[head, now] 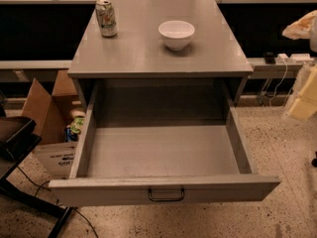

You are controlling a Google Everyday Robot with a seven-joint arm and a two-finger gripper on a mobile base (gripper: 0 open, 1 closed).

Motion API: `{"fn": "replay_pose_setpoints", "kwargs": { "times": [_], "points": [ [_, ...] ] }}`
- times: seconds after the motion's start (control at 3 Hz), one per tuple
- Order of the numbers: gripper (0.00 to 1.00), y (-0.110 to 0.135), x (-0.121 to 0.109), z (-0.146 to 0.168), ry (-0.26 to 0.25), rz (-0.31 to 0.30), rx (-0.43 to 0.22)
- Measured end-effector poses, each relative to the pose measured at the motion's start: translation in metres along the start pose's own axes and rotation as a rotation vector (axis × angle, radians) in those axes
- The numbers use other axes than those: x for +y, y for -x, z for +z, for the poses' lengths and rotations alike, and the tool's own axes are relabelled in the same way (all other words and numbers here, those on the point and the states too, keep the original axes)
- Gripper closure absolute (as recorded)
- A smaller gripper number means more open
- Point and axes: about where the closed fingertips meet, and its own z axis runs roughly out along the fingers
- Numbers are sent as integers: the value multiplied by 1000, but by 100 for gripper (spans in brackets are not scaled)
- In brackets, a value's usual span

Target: Place 7up can into top drawer

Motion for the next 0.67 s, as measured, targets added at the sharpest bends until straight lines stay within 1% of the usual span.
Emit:
{"fn": "replay_pose_setpoints", "kwargs": {
  "times": [0.33, 0.67],
  "points": [
    [0, 13, -16, 1, -47, -14, -141],
    [0, 50, -49, 13, -109, 20, -380]
  ]
}}
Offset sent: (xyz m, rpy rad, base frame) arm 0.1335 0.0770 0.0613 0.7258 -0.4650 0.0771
